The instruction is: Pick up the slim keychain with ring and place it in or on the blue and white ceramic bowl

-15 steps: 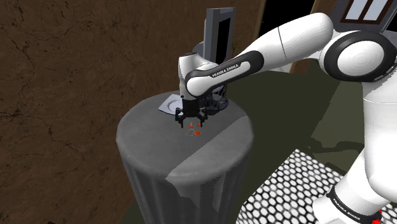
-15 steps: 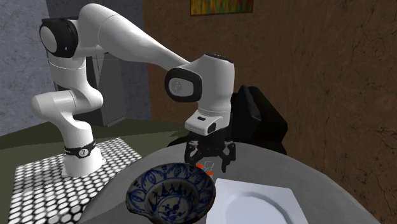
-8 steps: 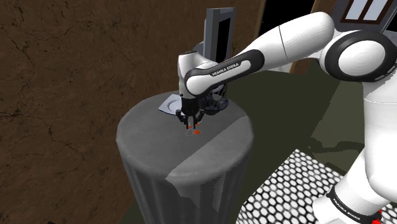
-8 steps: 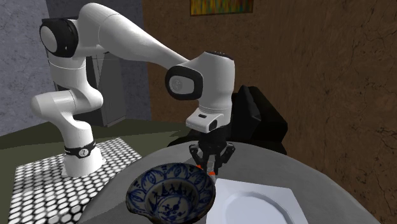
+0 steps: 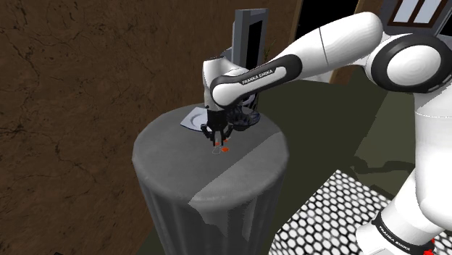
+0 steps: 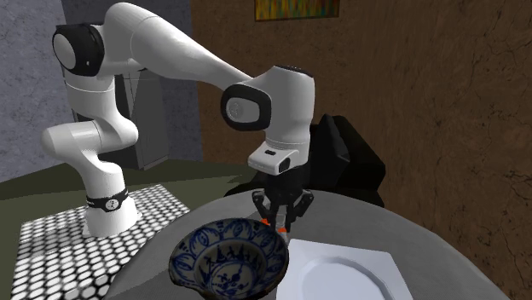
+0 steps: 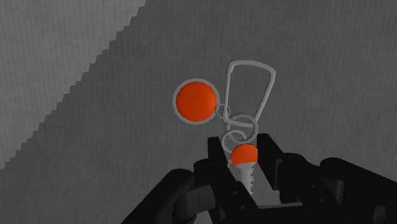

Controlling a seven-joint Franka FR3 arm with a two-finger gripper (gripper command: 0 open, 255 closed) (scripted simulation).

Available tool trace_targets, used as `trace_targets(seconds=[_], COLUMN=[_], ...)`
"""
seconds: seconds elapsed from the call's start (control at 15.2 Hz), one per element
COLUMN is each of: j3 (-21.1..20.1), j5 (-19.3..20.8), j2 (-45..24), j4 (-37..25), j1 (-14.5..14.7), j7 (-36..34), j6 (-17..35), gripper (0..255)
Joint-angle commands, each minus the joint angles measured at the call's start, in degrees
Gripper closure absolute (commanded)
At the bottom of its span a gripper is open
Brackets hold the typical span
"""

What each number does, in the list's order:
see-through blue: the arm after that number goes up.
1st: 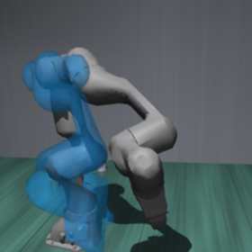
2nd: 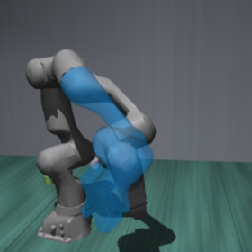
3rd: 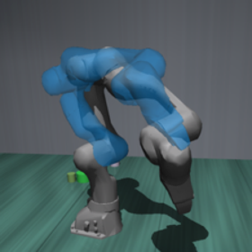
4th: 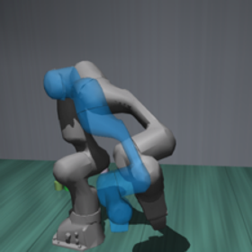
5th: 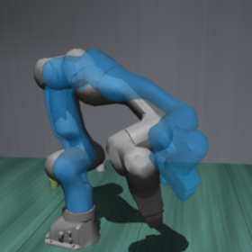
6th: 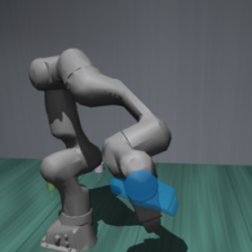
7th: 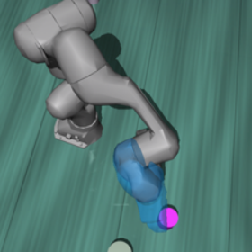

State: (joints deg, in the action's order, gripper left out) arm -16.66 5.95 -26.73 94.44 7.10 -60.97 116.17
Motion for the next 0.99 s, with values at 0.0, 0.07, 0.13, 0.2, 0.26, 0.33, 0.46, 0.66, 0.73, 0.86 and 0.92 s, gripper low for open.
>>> trace_targets(seconds=[0.0,0.07,0.13,0.2,0.26,0.33,0.46,0.66,0.73,0.86,0.92], j3=[-0.1,-0.1,-0.2,-0.2,-0.3,-0.3,-0.4,-0.5,-0.5,-0.6,-0.6], j5=[-0.2,-0.3,-0.4,-0.5,-0.6,-0.6,-0.8,-1.0,-1.1,-1.2,-1.2], j2=[0.6,0.9,1.2,1.5,1.7,2.0,2.4,3.1,3.3,3.6,3.8], j4=[-0.5,-0.9,-1.2,-1.6,-2.0,-2.4,-3.3,-4.7,-5.2,-6.3,-6.8], j1=[-0.1,-0.1,-0.1,-0.1,-0.2,-0.2,-0.2,-0.2,-0.2,-0.2,-0.2], j7=[0.1,0.1,0.2,0.2,0.3,0.3,0.4,0.5,0.5,0.5,0.6], j6=[-1.2,-1.9,-2.5,-3.2,-3.8,-4.5,-5.8,-7.8,-8.5,-9.9,-10.6], gripper=[255,255,255,255,255,255,255,255,255,255,255])
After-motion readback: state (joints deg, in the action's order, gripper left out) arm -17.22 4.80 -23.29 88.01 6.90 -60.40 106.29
